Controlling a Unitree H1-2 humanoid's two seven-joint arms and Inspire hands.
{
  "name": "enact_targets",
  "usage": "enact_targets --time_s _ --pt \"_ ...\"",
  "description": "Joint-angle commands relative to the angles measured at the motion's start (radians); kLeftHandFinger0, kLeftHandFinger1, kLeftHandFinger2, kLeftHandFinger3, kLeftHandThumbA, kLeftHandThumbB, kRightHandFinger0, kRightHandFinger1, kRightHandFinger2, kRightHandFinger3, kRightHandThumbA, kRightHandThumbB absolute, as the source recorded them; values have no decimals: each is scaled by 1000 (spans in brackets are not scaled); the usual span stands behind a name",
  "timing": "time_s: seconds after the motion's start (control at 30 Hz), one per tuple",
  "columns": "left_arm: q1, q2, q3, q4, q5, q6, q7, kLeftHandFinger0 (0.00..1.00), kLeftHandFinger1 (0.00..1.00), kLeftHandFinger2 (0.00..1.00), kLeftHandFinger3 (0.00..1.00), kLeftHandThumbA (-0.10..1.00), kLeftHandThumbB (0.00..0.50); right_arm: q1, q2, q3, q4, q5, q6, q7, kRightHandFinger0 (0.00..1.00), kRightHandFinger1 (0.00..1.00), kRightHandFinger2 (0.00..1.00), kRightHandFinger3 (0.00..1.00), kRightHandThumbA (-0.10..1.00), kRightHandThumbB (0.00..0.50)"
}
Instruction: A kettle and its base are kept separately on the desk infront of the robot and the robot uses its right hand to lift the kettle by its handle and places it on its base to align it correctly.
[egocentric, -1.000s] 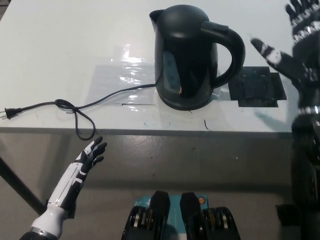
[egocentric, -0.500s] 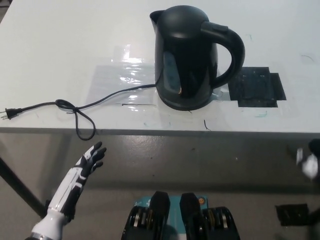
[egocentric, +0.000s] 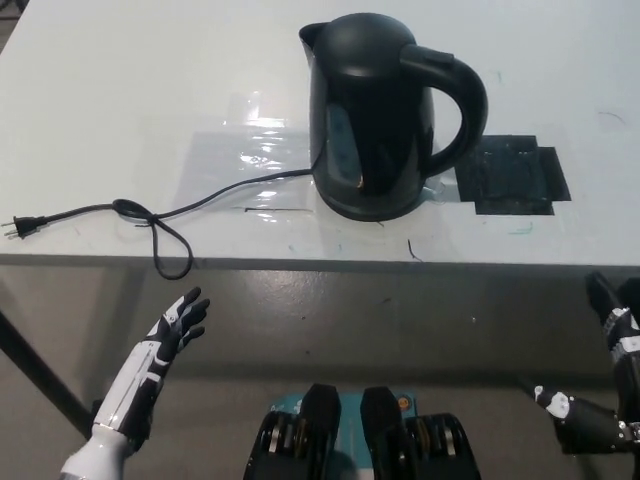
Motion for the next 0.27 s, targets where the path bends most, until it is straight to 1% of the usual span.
enact_targets --time_s 0.0,0.07,0.23 --pt "-24 -3 16 -22 -18 -43 6 1000 1000 1000 1000 1000 156 -18 -31 12 20 -44 -64 -42 1000 1000 1000 1000 1000 396" --pt "-19 -4 20 -26 -21 -40 5 1000 1000 1000 1000 1000 150 -20 -37 24 36 -43 -64 -43 1000 1000 1000 1000 1000 386" --pt "-6 -5 21 -16 -17 -54 4 1000 1000 1000 1000 1000 146 -7 -44 36 70 -32 -64 -22 1000 1000 1000 1000 1000 419"
